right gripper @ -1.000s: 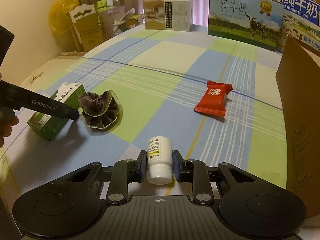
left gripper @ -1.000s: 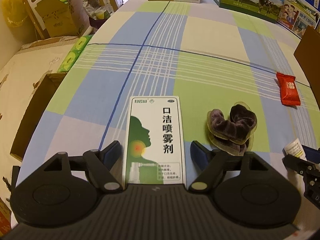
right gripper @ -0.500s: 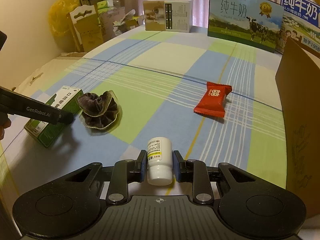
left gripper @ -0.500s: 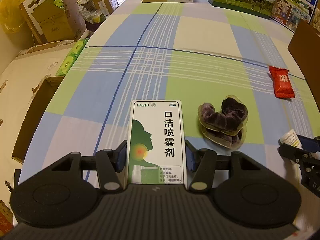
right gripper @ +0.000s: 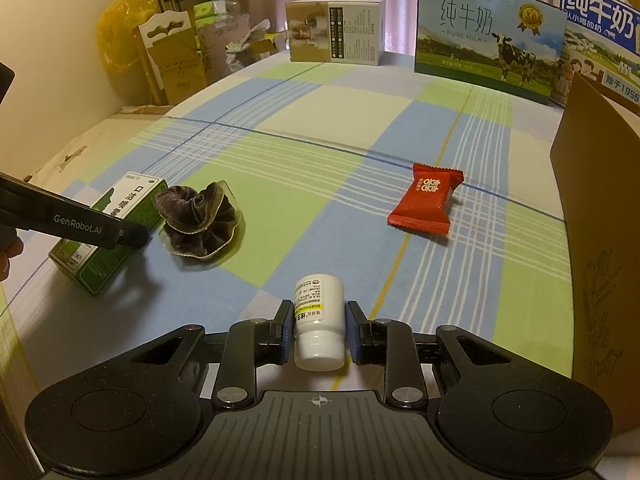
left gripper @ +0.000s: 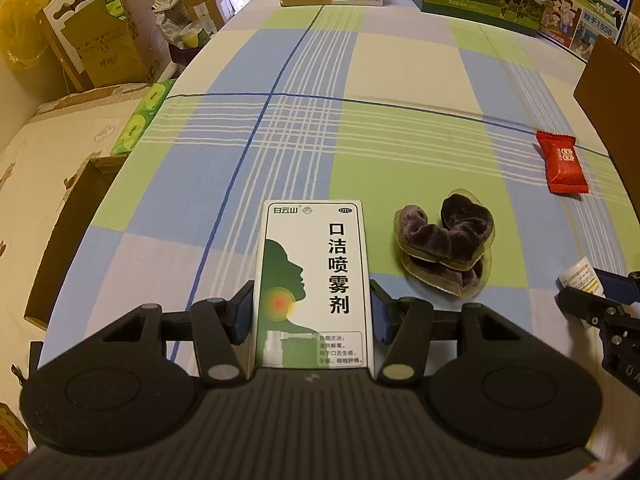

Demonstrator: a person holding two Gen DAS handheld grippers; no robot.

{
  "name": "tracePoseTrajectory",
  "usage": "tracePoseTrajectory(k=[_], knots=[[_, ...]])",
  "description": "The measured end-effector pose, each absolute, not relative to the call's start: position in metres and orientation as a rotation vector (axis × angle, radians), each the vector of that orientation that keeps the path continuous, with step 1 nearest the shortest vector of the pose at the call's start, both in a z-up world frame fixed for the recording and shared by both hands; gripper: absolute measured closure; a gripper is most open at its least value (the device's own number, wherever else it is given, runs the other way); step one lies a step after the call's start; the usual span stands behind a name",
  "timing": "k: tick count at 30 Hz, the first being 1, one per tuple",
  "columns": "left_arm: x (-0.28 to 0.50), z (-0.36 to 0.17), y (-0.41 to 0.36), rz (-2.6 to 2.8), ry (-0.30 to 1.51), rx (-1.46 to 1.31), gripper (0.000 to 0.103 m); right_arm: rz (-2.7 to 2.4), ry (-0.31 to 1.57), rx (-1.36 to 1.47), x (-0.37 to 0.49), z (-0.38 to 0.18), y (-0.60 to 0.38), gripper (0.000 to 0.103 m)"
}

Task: Organize objects
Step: 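Lift the green box and pill bottle and turn toward the cardboard box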

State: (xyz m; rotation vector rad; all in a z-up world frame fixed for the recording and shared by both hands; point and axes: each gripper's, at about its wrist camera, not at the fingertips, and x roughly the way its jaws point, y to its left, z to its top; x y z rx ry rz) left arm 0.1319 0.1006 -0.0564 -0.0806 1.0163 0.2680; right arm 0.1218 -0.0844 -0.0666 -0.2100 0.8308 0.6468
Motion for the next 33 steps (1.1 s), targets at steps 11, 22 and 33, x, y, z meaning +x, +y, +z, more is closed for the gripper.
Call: tracePoseTrajectory(k=[11, 22, 33], knots=[[0.131, -0.052, 0.103, 0.290, 1.006, -0.076, 0.051, 0.638, 0.825, -0.171, 0.124, -0.061, -0.090, 0.079], [0.125, -0.019, 0.085, 0.250, 0.941, -0.074, 0.051, 0.632, 0.757, -0.072, 0.122, -0.032, -0.109, 0.079], [0.139, 0.036, 0.012, 0.045, 0.867, -0.070, 0.051, 0.567, 0.690, 0.123, 0.114, 0.029, -0.174, 0.079]])
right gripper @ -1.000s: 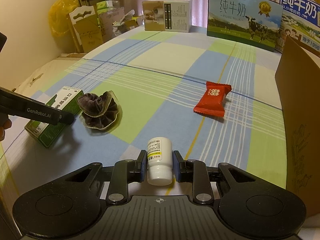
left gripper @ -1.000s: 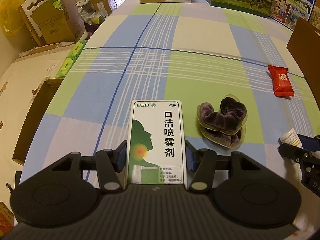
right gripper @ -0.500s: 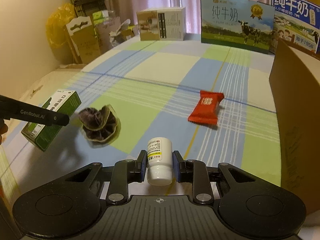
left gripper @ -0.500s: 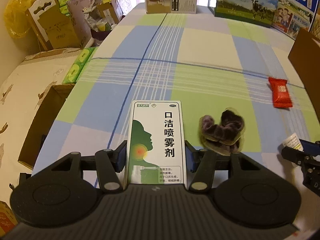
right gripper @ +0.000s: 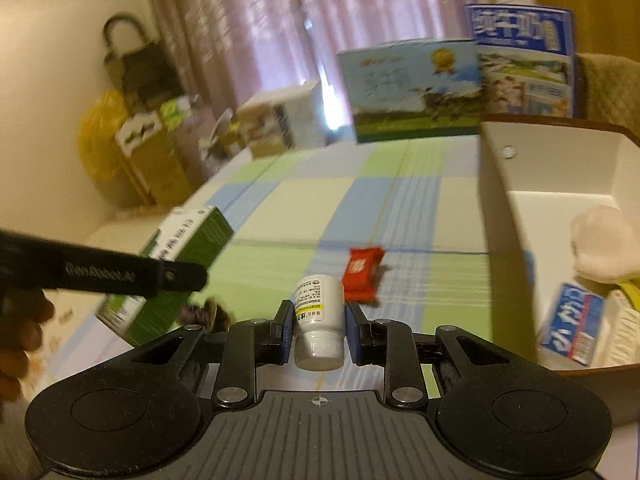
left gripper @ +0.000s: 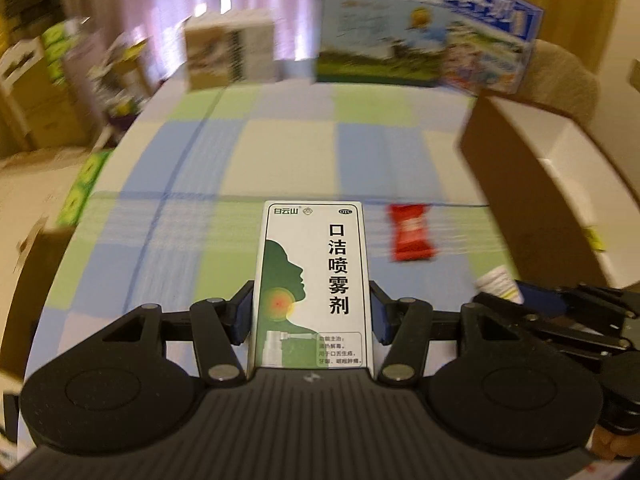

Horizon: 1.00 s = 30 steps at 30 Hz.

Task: Organize objects
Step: 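Lift the green box and pill bottle and turn toward the cardboard box, then lower the green box and pill bottle into the box and open both grippers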

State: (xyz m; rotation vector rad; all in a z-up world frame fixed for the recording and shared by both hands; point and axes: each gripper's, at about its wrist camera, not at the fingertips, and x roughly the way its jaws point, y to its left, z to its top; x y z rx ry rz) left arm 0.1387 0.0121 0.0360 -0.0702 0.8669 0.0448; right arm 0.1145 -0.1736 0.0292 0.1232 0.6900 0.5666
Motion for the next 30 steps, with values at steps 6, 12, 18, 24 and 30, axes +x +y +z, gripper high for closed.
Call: tracePoseTrajectory(k=[6, 12, 18, 24, 30], knots=[[0.155, 0.059, -0.041, -0.082, 0.844, -0.045, 0.051, 0.529, 0.644, 0.175, 0.120, 0.057, -0.222, 0.079], [0.176, 0.066, -0.101, -0.195, 0.837, -0.017, 0.051, 0.453, 0.639, 0.171, 0.136, 0.072, -0.280, 0.079], [0.206, 0.076, -0.162, -0.286, 0.825, 0.011, 0.051, 0.387, 0.644, 0.172, 0.159, 0.078, -0.331, 0.079], [0.241, 0.078, -0.206, -0.327, 0.834, 0.020, 0.051, 0.344, 0.670, 0.187, 0.193, 0.076, -0.367, 0.079], [0.273, 0.072, -0.238, -0.334, 0.857, 0.056, 0.051, 0.317, 0.688, 0.169, 0.238, 0.072, -0.386, 0.079]])
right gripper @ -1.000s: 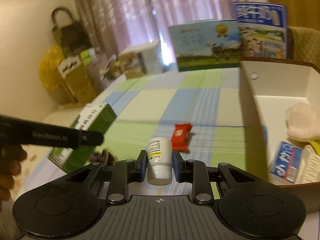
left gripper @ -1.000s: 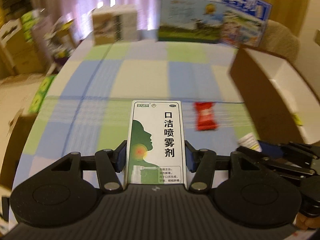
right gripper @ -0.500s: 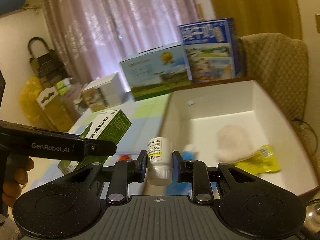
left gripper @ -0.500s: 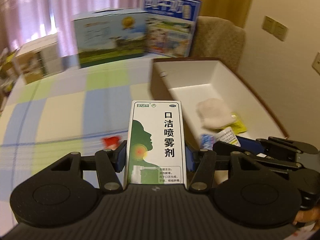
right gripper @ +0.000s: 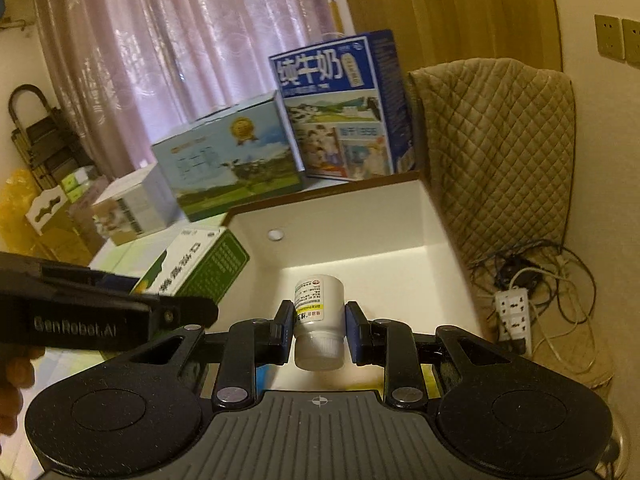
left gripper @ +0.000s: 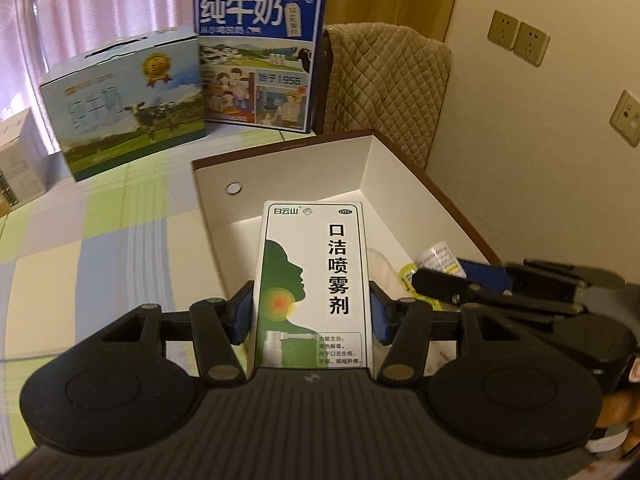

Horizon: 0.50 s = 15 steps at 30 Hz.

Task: Organize objects
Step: 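Lower the green box and pill bottle into the box and open both grippers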

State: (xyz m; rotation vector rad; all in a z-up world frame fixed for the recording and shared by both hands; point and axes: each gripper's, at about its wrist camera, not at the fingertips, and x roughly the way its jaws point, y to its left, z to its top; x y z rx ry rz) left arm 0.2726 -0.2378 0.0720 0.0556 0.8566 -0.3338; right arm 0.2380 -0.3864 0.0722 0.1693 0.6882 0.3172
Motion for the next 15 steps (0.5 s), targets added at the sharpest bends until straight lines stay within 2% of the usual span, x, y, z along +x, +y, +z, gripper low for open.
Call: tracePoseTrajectory(k=[15], knots=[[0.366, 0.020, -0.272, -0.274, 0.933, 0.155, 0.051, 0.246, 0.797, 0.105, 0.327, 0.038, -0.387, 0.079]])
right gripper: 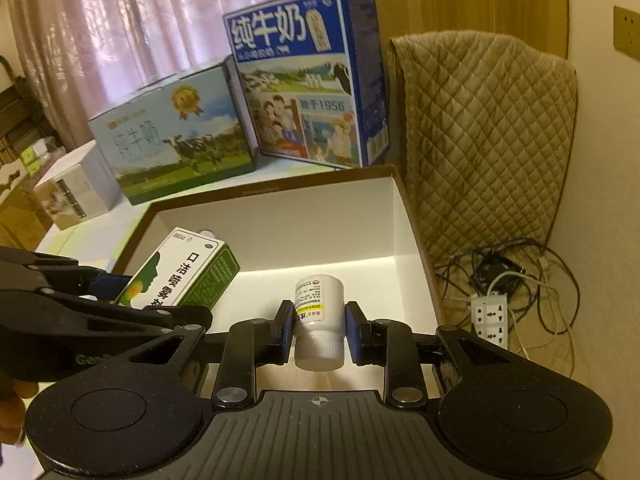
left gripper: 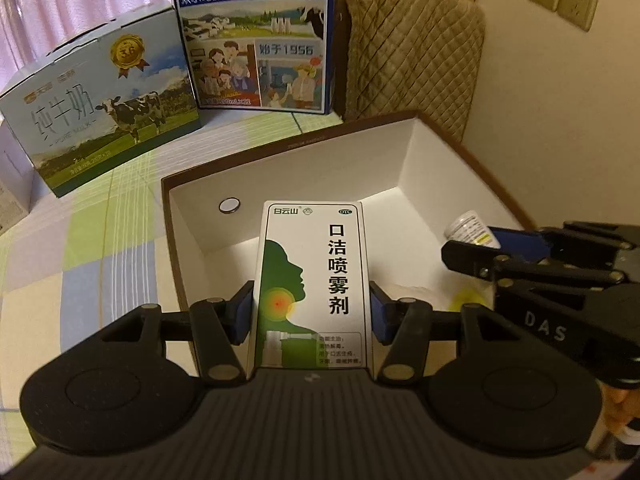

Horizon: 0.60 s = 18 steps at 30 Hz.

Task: Organize objects
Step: 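Lower the green box and pill bottle into the box and open both grippers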

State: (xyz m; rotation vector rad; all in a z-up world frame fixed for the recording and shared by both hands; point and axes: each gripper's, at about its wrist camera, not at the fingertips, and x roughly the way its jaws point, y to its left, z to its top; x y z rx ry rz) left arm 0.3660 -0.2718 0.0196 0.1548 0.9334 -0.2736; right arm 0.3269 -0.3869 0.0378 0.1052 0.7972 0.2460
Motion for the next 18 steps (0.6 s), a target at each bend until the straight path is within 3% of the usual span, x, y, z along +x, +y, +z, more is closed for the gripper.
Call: tracePoseTrajectory(k=[18], knots=[[0.412, -0.012, -0.281, -0.258, 0.963, 0.186, 0.051, 0.186, 0.779, 0.077, 0.355, 0.030, -0.383, 0.078]])
